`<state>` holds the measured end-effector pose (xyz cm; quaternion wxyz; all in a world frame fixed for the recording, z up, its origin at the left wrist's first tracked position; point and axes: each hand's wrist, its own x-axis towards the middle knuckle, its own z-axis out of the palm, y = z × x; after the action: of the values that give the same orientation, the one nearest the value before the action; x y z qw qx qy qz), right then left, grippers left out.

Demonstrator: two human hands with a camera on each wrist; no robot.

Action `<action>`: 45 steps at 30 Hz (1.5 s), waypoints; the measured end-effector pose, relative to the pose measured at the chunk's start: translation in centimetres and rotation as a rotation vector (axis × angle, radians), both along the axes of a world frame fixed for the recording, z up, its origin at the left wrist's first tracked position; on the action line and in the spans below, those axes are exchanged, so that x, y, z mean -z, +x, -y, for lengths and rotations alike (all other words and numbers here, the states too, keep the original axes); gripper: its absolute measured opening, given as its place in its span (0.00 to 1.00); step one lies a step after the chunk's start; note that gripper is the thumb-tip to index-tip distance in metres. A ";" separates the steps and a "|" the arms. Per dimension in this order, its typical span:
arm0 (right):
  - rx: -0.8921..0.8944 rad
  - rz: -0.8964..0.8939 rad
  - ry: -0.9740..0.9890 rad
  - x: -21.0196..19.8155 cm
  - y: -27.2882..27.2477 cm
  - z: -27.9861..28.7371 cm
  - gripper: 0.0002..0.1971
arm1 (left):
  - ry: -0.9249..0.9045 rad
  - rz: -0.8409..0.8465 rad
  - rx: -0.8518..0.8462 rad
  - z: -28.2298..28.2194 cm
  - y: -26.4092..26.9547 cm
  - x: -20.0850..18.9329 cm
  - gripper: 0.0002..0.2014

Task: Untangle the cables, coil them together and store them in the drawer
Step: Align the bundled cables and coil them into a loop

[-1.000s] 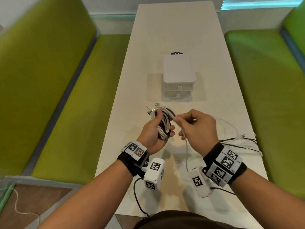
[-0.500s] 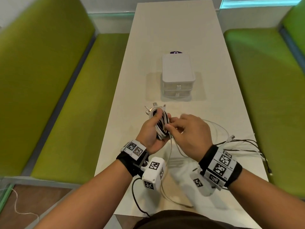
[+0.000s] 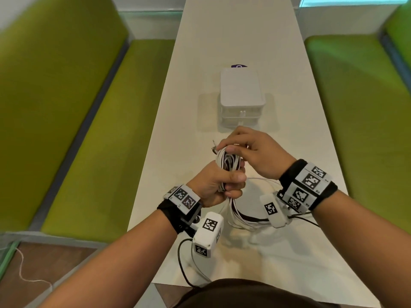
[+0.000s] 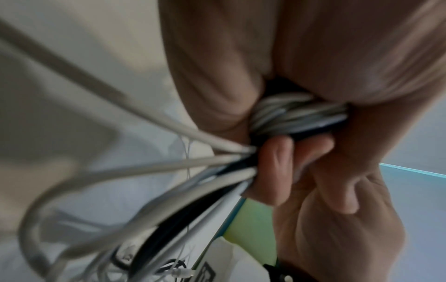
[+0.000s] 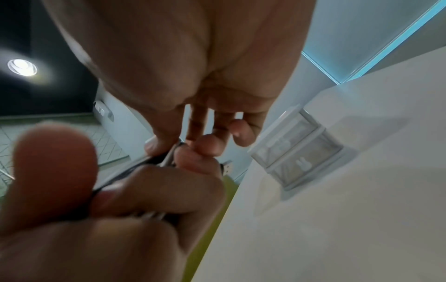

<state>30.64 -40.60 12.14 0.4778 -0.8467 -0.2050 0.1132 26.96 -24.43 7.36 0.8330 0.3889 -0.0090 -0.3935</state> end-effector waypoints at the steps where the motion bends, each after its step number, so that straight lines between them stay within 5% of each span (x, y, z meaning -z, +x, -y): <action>1: -0.023 -0.008 0.006 0.0 0.1 0.1 0.11 | 0.002 0.007 0.022 -0.1 -0.1 0.0 0.13; 8: 0.020 -0.037 0.079 0.3 0.4 -0.2 0.10 | 0.089 0.019 0.104 -0.5 -0.2 -0.4 0.16; 17: 0.133 0.084 0.162 0.8 -0.3 -0.9 0.14 | -0.042 0.069 -0.074 0.0 0.4 -2.2 0.09; 24: 0.111 -0.036 0.229 1.6 -1.1 -0.3 0.15 | -0.049 0.049 -0.087 0.1 0.2 -1.8 0.09; 28: 0.088 -0.142 0.157 2.1 -2.3 -0.1 0.32 | 0.209 0.039 -0.263 0.2 0.6 -1.3 0.09; 31: 0.279 -0.383 0.313 3.0 -3.8 -0.8 0.45 | 0.143 -0.043 -0.394 -0.7 2.0 -0.8 0.17; 33: 0.208 -0.517 0.277 3.7 -4.4 -1.1 0.43 | 0.026 -0.049 -0.416 -0.9 2.4 -0.8 0.23; 37: 0.069 -0.568 0.204 4.2 -4.9 -1.9 0.07 | -0.031 0.012 -0.377 -0.1 2.2 -1.0 0.21; 41: 0.117 -0.629 0.169 4.1 -4.7 -1.6 0.10 | -0.031 0.030 -0.318 -0.7 2.7 -1.1 0.19; 45: 0.051 -0.294 -0.372 4.0 -4.6 -1.2 0.32 | 0.027 0.060 -0.338 -1.5 3.7 -1.3 0.29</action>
<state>26.07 -39.41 8.14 0.3412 -0.8993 -0.0873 0.2592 30.67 -22.89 8.66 0.8814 0.4075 0.0369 -0.2361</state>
